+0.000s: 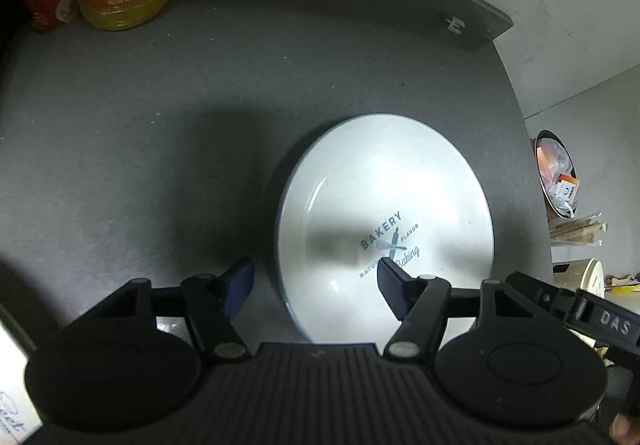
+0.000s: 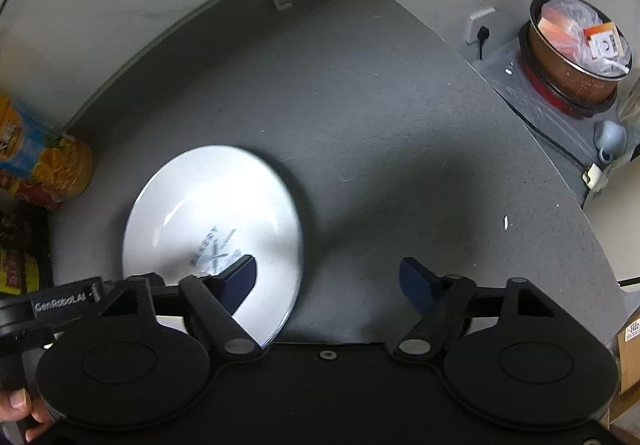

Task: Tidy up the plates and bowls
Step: 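Close both grippers on the rim of the 'Bakery' plate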

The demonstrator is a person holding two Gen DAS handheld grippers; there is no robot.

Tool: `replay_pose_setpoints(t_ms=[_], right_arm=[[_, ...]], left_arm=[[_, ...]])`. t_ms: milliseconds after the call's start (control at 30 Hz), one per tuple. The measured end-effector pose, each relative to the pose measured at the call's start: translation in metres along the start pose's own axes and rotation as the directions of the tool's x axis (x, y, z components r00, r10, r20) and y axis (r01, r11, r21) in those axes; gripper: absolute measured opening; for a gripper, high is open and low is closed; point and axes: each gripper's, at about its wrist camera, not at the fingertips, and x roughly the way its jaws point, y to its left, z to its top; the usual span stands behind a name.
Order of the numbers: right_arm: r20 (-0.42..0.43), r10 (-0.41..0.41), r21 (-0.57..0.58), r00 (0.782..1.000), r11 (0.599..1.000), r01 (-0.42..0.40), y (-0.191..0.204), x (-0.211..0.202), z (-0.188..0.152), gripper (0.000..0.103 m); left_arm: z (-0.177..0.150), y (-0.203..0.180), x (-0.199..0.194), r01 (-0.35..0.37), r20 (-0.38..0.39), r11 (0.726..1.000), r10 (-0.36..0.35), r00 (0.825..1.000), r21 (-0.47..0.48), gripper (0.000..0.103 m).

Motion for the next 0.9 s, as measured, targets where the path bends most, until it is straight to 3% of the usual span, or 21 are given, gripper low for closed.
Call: replay_pose_setpoints(t_ms=[167,333,500,700,733,800,900], right_arm=[[-0.040,0.013,0.006,0.999,1.000,-0.012,-0.008,0.018,0.008,0.054],[-0.079,0.055,-0.006,0.995,0.998,-0.055,-0.006,0.030,0.011,0.042],[-0.111,0.062,-0.038,0.992,0.997,-0.067,0.002,0.041,0.010,0.039],[-0.125,0.079,-0.071,0.989,0.994,-0.088,0.010,0.051,0.008,0.036],[-0.123,0.086,-0.078,0.989,0.992,-0.096,0.010,0.051,0.009,0.034],[-0.136,0.107,-0.074,0.985,0.990,-0.118,0.009,0.052,0.007,0.019],[-0.134,0.111,-0.076,0.985,0.990,-0.121,0.010,0.051,0.008,0.017]], left_arm=[[0.005,0.005,0.006,0.018,-0.006,1.000,-0.018,1.000,-0.016,0.052],[0.007,0.011,0.010,0.012,-0.012,0.999,-0.012,1.000,-0.032,0.038],[0.004,0.015,0.009,0.028,-0.002,0.998,-0.028,1.000,-0.052,0.025],[0.004,0.021,0.007,0.042,0.015,0.996,-0.041,0.999,-0.072,0.019],[0.004,0.022,0.007,0.043,0.015,0.996,-0.042,0.999,-0.075,0.018],[0.004,0.022,0.007,0.037,0.012,0.996,-0.036,0.999,-0.082,0.014],[0.004,0.024,0.004,0.054,0.016,0.994,-0.053,0.998,-0.097,0.011]])
